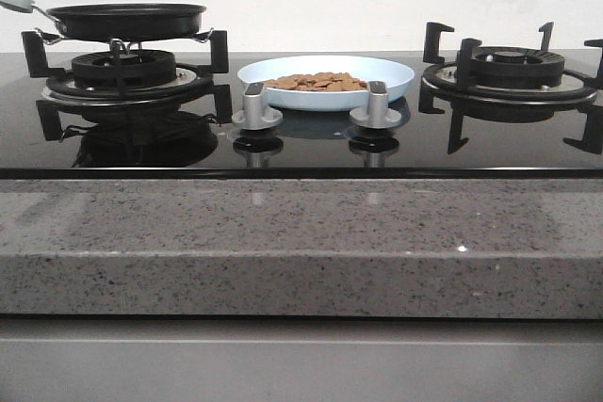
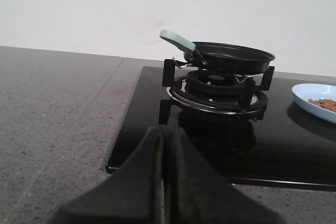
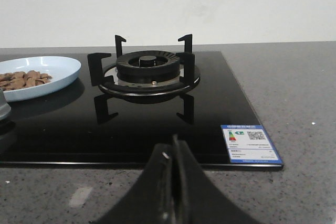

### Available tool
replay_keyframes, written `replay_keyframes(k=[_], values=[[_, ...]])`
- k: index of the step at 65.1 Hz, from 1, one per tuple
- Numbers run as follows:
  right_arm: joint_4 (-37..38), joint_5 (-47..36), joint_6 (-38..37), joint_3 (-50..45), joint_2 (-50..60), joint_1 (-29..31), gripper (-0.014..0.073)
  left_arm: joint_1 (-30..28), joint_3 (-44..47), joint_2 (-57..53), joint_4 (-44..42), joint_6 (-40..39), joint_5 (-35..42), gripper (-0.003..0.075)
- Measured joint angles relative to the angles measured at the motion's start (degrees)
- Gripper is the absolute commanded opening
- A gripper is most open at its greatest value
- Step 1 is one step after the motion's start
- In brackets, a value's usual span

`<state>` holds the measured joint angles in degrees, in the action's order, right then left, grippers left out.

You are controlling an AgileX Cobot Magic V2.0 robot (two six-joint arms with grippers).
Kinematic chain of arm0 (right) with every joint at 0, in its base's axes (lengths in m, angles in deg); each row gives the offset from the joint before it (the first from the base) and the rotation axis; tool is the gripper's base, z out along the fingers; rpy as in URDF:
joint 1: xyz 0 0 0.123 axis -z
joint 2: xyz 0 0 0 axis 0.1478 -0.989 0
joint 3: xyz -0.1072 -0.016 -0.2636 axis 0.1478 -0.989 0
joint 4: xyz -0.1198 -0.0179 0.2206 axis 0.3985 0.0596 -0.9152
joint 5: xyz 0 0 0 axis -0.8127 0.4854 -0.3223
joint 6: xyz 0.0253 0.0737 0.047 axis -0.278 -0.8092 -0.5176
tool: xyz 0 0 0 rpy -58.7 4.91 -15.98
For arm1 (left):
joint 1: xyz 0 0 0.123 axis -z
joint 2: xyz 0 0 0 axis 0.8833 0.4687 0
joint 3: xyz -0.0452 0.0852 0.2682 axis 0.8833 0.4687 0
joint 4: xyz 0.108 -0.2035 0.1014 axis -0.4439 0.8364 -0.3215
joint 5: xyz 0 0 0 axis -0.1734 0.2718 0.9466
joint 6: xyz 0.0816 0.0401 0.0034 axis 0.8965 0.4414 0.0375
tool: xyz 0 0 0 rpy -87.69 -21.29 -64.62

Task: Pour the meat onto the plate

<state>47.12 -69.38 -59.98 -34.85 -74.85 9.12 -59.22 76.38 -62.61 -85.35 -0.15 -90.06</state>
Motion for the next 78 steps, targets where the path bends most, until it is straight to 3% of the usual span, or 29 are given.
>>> replay_keyframes(k=[16, 78], values=[[6.9, 0.1, -3.2, 0.0, 0.0, 0.0, -0.0069, 0.0, 0.0, 0.0, 0.0, 0.0, 0.0, -0.002], [5.5, -2.3, -4.0, 0.0, 0.0, 0.0, -0.0069, 0.0, 0.0, 0.0, 0.0, 0.0, 0.0, -0.002]])
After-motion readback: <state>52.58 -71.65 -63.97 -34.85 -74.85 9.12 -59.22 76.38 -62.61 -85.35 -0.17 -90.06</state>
